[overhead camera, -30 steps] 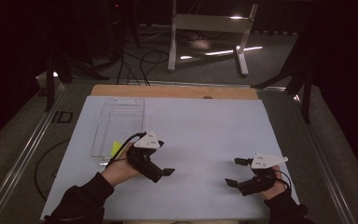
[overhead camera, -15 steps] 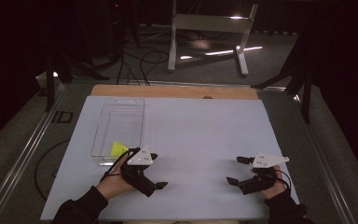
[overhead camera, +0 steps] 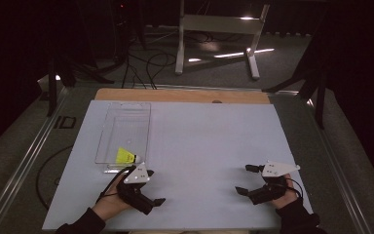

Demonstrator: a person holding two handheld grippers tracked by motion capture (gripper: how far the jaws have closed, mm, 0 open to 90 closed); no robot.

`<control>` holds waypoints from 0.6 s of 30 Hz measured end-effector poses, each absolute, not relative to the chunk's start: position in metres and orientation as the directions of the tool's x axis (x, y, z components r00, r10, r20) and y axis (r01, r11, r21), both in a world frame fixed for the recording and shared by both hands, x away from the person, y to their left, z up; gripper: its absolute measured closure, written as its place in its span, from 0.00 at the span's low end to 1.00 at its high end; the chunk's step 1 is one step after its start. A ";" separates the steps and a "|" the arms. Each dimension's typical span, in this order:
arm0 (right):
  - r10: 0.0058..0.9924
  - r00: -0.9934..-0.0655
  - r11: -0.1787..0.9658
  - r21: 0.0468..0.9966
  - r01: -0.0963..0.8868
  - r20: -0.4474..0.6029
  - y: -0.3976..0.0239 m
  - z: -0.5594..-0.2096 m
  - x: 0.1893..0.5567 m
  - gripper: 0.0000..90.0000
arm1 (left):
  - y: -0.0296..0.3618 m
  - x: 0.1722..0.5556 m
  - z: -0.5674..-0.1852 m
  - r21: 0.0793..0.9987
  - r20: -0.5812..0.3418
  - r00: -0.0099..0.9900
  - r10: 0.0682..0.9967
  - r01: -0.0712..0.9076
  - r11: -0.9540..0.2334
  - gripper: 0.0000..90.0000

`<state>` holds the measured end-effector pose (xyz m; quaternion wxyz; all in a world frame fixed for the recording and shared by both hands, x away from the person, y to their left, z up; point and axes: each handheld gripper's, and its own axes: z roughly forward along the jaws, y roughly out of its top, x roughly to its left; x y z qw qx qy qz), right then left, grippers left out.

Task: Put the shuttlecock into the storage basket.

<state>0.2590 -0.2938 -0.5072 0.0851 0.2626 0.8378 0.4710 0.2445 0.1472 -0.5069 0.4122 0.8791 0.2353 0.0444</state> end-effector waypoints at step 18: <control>0.517 -0.848 0.420 0.828 0.373 0.120 -0.294 -0.512 0.261 0.11 | 0.201 0.230 -0.524 0.746 -0.129 0.784 0.607 0.480 -0.462 0.00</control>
